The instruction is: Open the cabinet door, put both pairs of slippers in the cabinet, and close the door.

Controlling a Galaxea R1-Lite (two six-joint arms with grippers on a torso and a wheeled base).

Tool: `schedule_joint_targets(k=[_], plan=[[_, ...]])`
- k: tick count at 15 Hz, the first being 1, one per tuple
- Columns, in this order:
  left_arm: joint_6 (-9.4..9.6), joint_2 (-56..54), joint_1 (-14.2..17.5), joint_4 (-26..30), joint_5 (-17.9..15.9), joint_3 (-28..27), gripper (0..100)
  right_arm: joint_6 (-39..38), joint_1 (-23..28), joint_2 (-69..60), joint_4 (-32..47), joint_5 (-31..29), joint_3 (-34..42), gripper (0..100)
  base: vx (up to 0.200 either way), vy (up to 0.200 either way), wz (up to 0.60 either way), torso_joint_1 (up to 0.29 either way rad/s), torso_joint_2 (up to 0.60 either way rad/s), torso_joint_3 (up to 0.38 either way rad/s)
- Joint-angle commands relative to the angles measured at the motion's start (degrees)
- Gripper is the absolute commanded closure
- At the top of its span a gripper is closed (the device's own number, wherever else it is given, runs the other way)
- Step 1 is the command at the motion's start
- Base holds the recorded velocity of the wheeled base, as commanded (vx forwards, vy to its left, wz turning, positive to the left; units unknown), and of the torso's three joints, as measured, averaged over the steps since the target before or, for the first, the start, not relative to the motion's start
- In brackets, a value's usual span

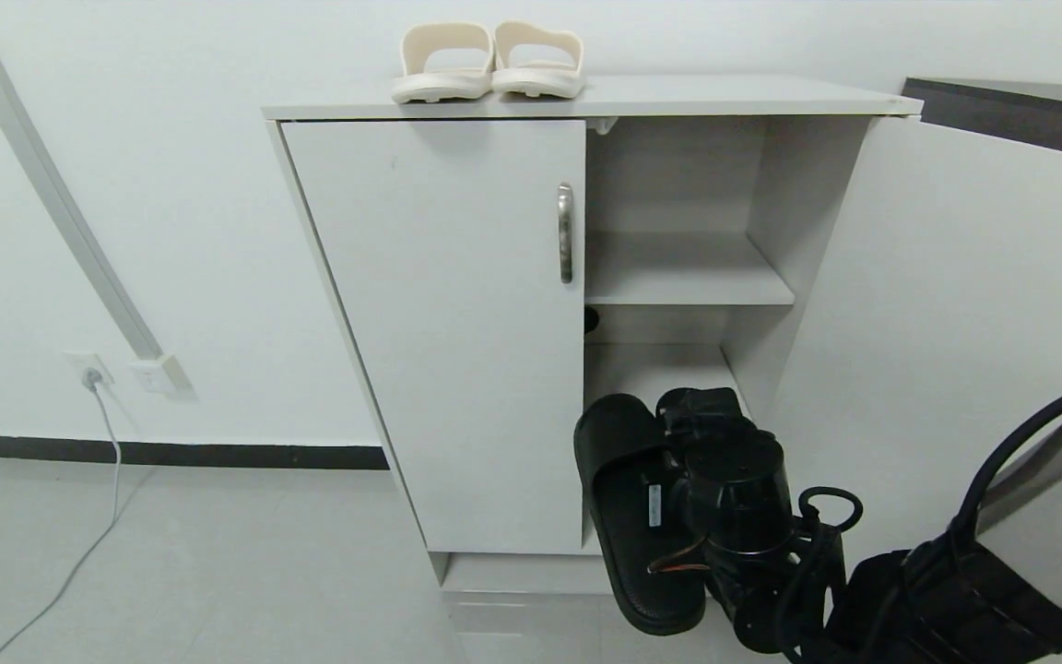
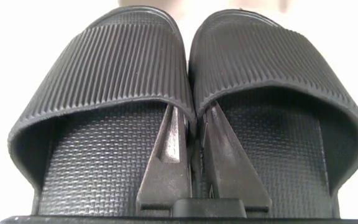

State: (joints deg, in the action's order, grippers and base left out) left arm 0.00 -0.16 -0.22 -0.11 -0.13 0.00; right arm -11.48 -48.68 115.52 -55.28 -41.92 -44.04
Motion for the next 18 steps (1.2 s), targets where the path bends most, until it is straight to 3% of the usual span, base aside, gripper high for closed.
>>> schedule_joint_targets(k=[1,3,10,18], plan=[[0.00,0.2,0.0,0.0,0.0,0.0,100,0.0,0.0,0.8,0.0,0.0,0.0,100,0.000,-0.200,0.00,0.002,0.00,-0.002],[0.00,0.2,0.0,0.0,0.0,0.0,100,-0.1,0.0,2.1,-0.2,0.0,0.0,100,0.000,-0.200,0.00,0.002,0.00,0.007],[0.00,0.2,0.0,0.0,0.0,0.0,100,-1.9,0.8,11.7,-2.4,0.4,-6.4,100,0.000,0.000,0.00,0.000,0.00,0.000],[0.00,0.2,0.0,0.0,0.0,0.0,100,-2.1,0.9,12.1,-2.4,0.4,-6.7,100,0.000,0.000,0.00,0.000,0.00,0.000]])
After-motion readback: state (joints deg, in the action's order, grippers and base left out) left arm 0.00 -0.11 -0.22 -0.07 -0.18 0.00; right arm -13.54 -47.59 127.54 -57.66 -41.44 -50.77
